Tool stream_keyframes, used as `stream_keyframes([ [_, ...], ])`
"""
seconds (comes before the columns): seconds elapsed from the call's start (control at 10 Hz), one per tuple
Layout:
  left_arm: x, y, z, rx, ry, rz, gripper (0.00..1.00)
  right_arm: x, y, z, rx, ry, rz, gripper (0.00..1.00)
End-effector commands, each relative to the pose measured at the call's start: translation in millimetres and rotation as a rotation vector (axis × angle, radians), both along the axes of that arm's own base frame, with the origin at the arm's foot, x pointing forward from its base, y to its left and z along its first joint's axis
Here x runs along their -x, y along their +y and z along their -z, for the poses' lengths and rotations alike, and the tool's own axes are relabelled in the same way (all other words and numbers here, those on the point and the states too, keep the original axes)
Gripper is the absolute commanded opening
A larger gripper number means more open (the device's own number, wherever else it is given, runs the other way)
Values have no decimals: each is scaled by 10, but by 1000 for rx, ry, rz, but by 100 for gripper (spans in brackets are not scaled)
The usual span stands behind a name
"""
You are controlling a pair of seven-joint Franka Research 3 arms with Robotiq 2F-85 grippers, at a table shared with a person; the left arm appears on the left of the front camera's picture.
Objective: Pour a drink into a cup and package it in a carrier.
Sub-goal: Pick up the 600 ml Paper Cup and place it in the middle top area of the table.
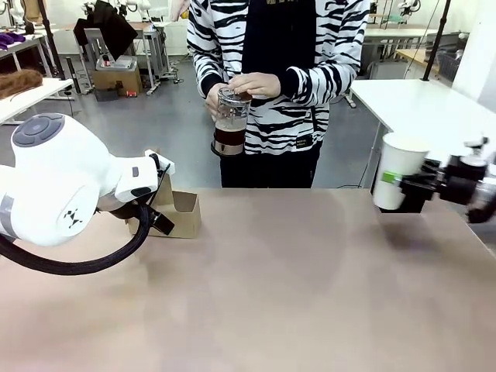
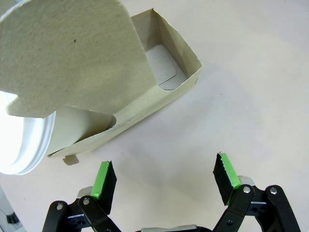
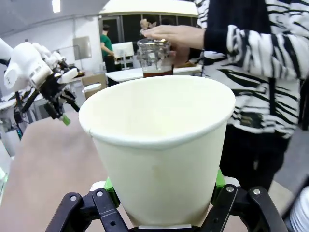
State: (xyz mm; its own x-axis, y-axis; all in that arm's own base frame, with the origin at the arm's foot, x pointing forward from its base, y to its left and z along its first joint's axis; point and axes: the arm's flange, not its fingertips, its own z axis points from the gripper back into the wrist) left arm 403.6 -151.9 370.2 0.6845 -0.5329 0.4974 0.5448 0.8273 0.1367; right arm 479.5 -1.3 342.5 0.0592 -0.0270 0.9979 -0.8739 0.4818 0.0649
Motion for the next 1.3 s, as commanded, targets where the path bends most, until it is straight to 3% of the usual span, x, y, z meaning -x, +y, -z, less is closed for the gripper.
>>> stream_keyframes([
  [0.0,1,2,-3,2,0,0,100,-510,503,82,24,34,-20,80],
  [0.3,1,2,-3,2,0,0,100,-1030,1156,426,35,5,-22,80],
  [0.4,1,2,-3,2,0,0,100,-1136,1288,592,35,28,-25,80],
  [0.7,1,2,-3,2,0,0,100,-1256,1424,923,55,-5,-18,80],
  [0.9,1,2,-3,2,0,0,100,-1269,1434,966,44,-28,-13,80],
  [1.2,1,2,-3,2,0,0,100,-1242,1390,998,46,18,-49,80],
])
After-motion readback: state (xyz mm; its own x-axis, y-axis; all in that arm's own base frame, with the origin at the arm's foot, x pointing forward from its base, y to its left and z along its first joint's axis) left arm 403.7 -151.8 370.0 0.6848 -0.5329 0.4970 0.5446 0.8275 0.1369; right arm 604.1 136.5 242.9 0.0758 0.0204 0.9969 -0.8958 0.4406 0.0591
